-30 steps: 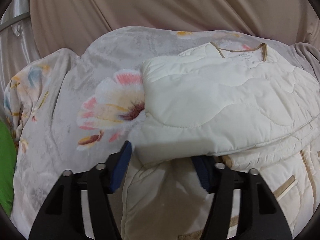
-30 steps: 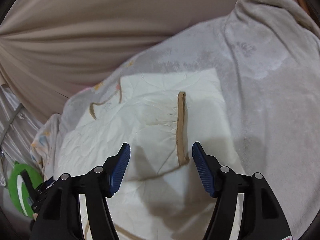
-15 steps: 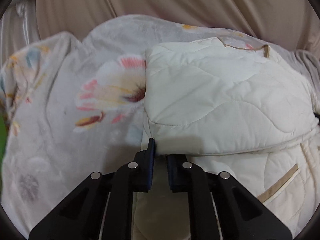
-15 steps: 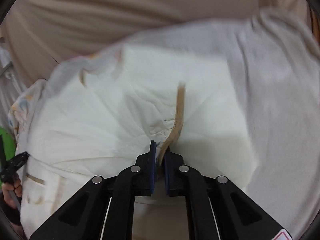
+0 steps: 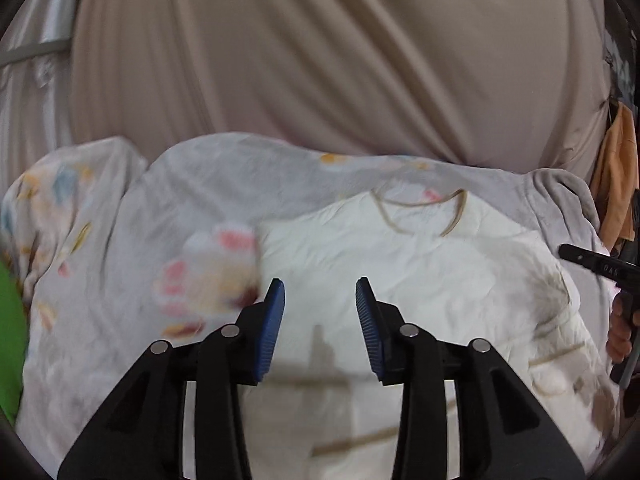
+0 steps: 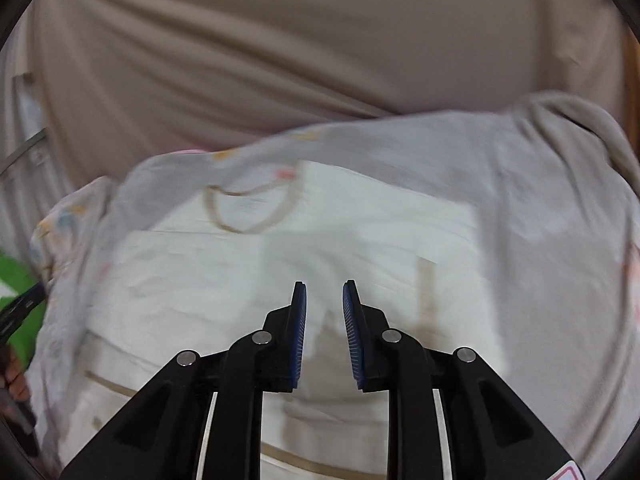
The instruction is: Fold large clothes
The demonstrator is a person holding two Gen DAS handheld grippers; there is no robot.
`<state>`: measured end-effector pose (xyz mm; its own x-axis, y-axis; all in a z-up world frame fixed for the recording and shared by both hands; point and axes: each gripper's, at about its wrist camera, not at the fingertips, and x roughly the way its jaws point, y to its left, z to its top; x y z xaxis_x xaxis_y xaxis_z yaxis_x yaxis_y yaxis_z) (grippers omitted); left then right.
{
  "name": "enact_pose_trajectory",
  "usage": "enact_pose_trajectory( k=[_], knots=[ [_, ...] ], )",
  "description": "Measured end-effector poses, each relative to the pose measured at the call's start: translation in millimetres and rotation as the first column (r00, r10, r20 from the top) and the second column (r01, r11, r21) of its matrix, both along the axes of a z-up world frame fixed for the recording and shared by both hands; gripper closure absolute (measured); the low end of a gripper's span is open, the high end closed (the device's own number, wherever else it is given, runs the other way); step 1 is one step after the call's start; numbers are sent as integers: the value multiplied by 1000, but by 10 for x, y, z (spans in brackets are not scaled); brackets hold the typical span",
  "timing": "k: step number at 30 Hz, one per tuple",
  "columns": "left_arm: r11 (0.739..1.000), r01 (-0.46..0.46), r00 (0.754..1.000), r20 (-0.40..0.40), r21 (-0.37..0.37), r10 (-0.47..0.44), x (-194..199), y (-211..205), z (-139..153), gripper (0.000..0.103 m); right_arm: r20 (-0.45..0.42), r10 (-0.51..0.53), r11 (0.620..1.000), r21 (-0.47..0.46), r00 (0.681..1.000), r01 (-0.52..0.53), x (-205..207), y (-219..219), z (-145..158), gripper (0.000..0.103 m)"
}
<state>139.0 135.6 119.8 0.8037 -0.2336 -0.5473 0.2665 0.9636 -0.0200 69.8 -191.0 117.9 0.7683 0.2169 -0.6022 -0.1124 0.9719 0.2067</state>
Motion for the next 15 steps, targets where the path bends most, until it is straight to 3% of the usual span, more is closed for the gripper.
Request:
enact_pose_trajectory(
  k=[3,7,11,12,15],
  knots=[
    [1000,0,1000,-16,25,0,456,-374,-72,67,11,137,990,-24,991,-136,295,560,9,82],
    [998,-31,994,-103,61,37,1068,-638,-402,67,-74,231,973,15,970,-231,811,981,-301,82],
    [992,-97,972,-208,84,113,1424,-540,-859,67,-131,139,989,-35,982,-145,1091,761,-675,84],
    [990,-106,972,-202,91,123,1451,-477,-937,66,-142,122,992,-20,982,-126,1108,632,-753,92],
    [989,-115,974,-185,92,130,1460,-333,-1035,65,-152,78,997,29,985,-74,1030,105,-854,99]
  ],
)
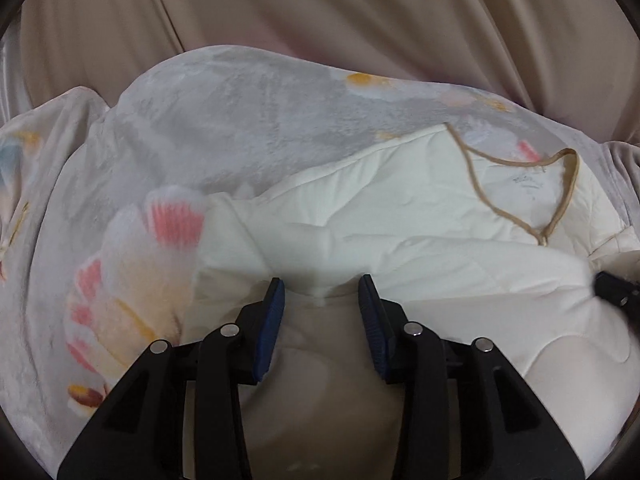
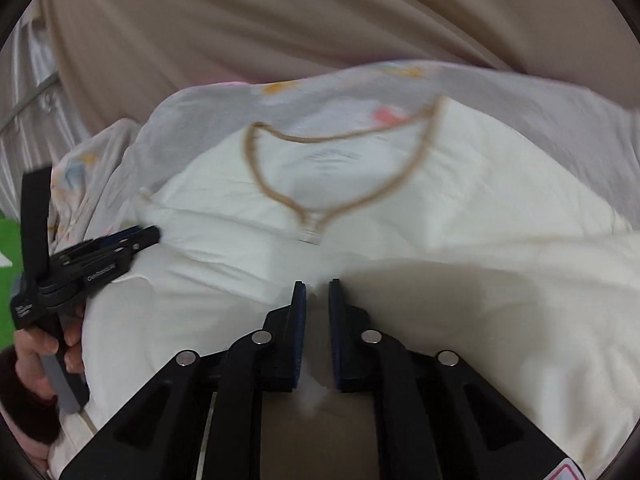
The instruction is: Fold large clothes
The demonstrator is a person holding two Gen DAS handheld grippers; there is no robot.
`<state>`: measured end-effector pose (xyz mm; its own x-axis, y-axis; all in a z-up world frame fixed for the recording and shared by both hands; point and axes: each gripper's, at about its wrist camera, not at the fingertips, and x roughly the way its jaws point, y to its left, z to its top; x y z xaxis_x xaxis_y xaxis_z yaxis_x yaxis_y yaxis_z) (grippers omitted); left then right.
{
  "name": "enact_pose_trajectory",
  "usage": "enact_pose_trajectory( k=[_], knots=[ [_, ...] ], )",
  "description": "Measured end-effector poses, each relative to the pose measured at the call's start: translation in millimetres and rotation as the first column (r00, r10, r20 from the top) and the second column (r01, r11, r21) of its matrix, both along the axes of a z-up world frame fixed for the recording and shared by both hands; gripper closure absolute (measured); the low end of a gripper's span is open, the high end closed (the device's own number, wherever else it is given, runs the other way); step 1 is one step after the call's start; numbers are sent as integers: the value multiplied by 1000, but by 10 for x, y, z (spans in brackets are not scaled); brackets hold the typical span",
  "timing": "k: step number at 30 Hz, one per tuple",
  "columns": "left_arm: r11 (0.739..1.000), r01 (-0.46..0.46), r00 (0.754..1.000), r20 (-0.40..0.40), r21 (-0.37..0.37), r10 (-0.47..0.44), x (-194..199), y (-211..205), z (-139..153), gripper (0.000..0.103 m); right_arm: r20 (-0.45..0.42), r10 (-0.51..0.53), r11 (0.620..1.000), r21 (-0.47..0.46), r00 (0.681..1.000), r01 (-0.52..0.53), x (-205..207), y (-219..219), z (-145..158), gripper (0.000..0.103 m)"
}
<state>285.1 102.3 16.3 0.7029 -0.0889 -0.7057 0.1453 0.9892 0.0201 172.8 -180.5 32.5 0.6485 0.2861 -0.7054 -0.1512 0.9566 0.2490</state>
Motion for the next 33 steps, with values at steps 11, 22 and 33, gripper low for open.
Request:
enact_pose_trajectory(
  k=[11,22,33],
  knots=[
    [993,60,998,40,-102,-56,-689,393,402,37,50,-259,966,-3,965,260,-983,-1265,299,68],
    [993,56,997,-57,100,-51,-1293,526,20,60,-52,-146,976,159,988,152,-1219,-1036,84,88],
    [994,6,998,-58,109,1,-1215,607,-99,80,-65,-225,974,-22,972,224,-1287,-1171,-247,99]
  ],
)
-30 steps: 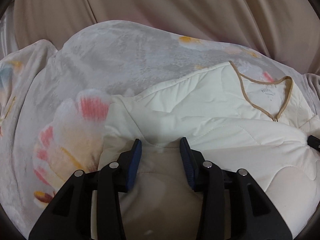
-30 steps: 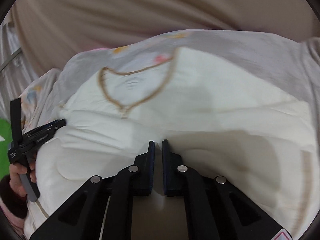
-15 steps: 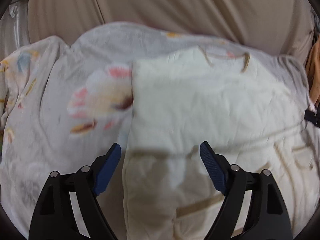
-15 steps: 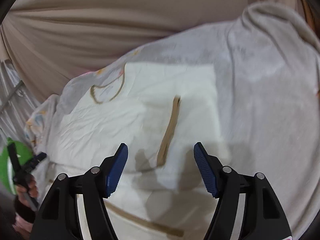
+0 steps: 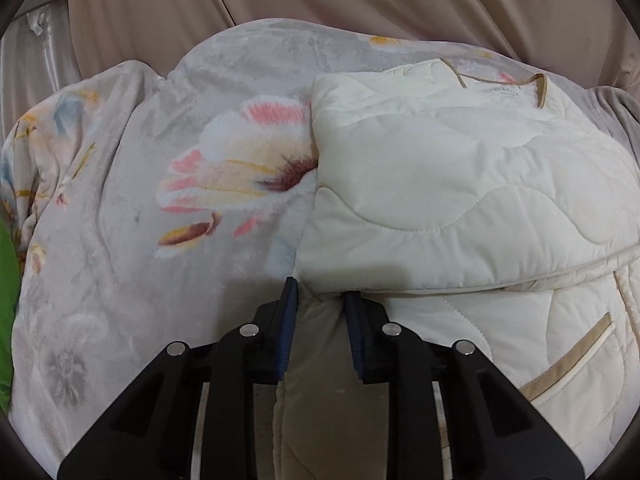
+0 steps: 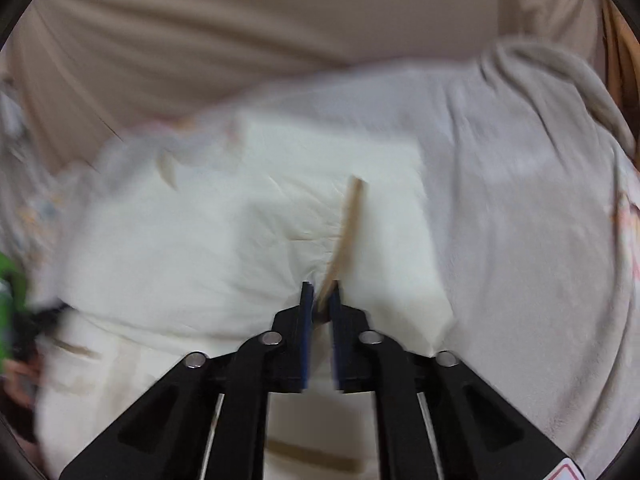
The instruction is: Fold large clothes
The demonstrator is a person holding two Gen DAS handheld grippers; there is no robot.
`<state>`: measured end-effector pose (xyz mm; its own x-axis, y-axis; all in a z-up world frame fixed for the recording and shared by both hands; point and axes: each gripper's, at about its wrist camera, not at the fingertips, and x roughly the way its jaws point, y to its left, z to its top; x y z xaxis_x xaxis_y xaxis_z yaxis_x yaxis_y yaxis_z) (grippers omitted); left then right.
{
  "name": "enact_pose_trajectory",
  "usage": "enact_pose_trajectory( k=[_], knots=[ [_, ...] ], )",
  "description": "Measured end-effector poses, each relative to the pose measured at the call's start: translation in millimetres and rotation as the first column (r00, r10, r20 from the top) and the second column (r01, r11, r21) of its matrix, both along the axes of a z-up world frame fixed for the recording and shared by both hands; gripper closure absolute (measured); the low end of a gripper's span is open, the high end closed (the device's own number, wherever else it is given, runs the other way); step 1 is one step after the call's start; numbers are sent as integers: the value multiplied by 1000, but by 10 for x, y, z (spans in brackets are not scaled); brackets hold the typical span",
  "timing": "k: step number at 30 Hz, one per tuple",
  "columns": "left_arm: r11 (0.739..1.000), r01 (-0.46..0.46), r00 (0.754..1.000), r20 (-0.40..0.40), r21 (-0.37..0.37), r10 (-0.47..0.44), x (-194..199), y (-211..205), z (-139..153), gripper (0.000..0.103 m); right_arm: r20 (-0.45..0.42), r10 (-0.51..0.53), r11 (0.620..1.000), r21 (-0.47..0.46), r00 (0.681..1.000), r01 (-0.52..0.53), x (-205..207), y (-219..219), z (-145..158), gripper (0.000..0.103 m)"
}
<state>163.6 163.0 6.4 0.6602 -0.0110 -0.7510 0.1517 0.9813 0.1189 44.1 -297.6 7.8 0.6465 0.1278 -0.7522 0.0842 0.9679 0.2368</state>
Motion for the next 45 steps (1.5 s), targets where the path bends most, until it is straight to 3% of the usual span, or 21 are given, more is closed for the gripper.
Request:
enact_pose_trajectory(
  k=[2,4,8,11,14,18,21,23,25,28,33,45],
  knots=[
    [1000,-2,1000,-8,-9,2,-17,21,23,79,9,-19,999,48,1000,19,-19,-71,56,99],
    [1000,-1,1000,-5,-12,1,-122,55,131,79,26,-46,999,16,999,46,-78,-93,204,93],
    [997,63,992,111,-41,-58,-483,35,602,75,117,-93,993,-58,989,100,-267,-89,581,80],
    [991,116,974,204,-73,-99,-498,-139,958,59,174,-6,999,-32,985,11,-149,130,849,80],
    [985,161,957,253,-68,-139,-211,-492,1104,54,215,112,993,-55,970,-103,161,573,959,80],
    [989,148,961,238,-24,-138,406,-912,811,54,205,199,973,-156,958,-169,620,1025,789,80],
    [995,100,980,170,1,-98,758,-968,438,54,156,170,973,-183,973,-141,885,987,519,81],
    [998,68,990,126,5,-68,924,-894,197,51,124,126,976,-193,984,-101,979,827,345,90],
    [996,57,994,95,-63,-51,968,-764,150,45,111,91,991,-109,990,-79,1025,574,233,94],
    [994,38,996,83,-100,-30,976,-692,105,43,89,56,998,9,995,-57,1069,376,129,103],
    [996,35,996,82,-80,-29,955,-731,56,43,93,57,998,-21,994,-55,1067,455,83,103],
    [997,31,997,76,-70,-25,1000,-733,33,43,97,56,998,32,994,-59,1081,341,42,103]
  ],
)
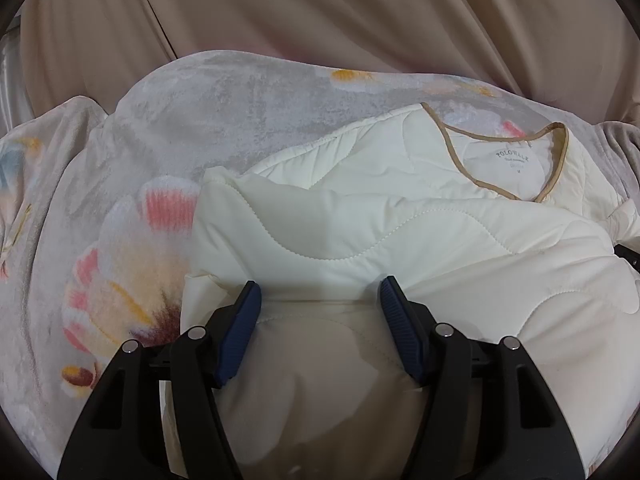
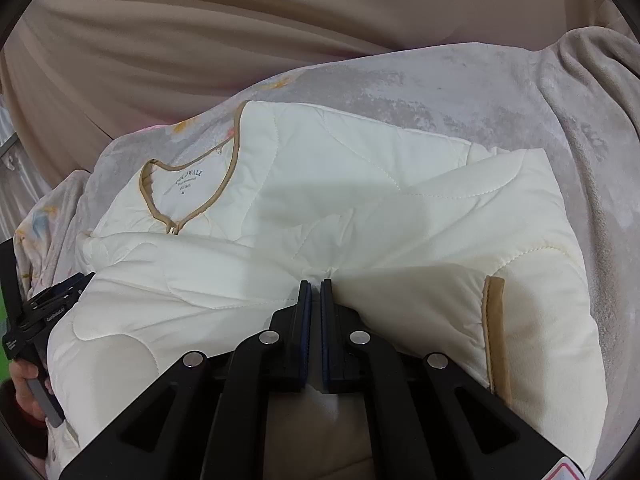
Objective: Fold large clothes
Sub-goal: 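Grasp the folded jacket edge with both tools and smooth it flat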
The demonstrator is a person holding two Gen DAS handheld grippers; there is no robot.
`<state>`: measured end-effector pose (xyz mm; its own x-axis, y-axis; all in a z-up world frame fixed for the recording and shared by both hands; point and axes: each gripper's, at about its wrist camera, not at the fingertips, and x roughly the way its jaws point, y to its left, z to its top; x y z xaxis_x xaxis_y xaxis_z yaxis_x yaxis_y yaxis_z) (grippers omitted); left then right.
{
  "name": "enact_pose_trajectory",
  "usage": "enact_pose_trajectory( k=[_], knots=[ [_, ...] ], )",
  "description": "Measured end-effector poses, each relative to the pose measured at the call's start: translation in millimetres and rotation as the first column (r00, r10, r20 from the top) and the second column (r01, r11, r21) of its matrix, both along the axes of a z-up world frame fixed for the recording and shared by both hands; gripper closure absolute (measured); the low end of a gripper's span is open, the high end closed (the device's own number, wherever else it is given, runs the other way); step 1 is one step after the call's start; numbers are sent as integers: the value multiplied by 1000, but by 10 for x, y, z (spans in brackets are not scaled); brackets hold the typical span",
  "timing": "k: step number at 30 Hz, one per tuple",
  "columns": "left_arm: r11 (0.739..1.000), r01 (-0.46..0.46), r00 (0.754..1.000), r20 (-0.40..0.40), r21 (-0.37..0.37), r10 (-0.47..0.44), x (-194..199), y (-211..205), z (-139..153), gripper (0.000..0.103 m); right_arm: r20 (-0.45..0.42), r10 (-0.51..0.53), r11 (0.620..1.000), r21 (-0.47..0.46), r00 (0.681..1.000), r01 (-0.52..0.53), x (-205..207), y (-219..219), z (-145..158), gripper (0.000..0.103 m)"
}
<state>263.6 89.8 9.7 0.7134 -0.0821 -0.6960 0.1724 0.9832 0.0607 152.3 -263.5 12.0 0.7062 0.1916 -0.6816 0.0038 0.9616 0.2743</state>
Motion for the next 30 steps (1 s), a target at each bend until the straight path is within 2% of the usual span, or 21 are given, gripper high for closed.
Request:
enact_pose_trajectory(
  k=[22,26,29,30],
  knots=[
    [1000,-6,1000,2,-1,6,-7,-2,-7,42,8,-5,1000,11,1000,5,-25,19,1,103],
    [999,-6,1000,21,-40,7,-54,48,46,43,35,-21,1000,15,999,20,-88,5,89,103],
    [998,31,998,62,-57,-27,-363,87,276,43,85,-47,998,-40,995,51,-381,122,349,86],
    [996,55,996,68,-64,-50,-499,90,355,43,92,-22,999,-38,995,25,-513,196,433,86]
  ],
)
